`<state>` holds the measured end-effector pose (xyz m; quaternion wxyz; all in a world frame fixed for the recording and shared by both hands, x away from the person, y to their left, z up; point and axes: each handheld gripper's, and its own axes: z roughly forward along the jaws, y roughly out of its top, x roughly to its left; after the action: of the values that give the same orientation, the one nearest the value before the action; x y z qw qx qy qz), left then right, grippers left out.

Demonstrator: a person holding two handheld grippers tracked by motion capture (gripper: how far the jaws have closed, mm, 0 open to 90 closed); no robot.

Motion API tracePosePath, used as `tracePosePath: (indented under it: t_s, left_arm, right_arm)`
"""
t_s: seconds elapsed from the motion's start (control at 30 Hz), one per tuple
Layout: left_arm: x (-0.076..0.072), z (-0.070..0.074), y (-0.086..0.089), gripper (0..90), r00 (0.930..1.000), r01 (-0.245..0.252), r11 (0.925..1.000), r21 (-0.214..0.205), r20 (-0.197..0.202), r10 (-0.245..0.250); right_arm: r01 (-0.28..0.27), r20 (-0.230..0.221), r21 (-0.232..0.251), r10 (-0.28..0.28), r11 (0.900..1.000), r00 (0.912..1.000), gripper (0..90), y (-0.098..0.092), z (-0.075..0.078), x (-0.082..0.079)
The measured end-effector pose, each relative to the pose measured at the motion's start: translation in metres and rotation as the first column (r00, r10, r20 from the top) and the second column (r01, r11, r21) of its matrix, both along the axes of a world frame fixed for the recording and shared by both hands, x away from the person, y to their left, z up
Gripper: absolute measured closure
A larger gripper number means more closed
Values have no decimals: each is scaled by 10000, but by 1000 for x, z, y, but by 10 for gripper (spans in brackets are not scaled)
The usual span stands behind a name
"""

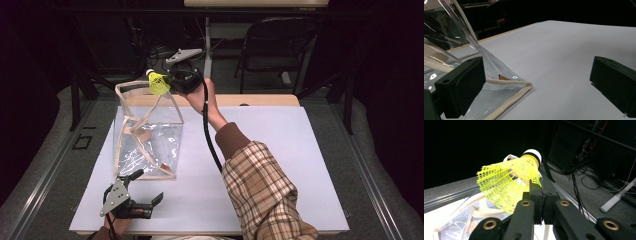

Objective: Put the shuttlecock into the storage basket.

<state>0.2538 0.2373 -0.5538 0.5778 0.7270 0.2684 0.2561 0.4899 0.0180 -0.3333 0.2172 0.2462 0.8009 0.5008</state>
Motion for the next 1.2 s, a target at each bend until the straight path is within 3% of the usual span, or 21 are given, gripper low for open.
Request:
tracePosePath:
  t_s: [1.2]
  left_arm:
    - [-1,0,0,3,10000,-9,10000,-38,-6,9]
  right_arm:
    - [282,-215,-167,-286,9995,9994,892,25,-10,9]
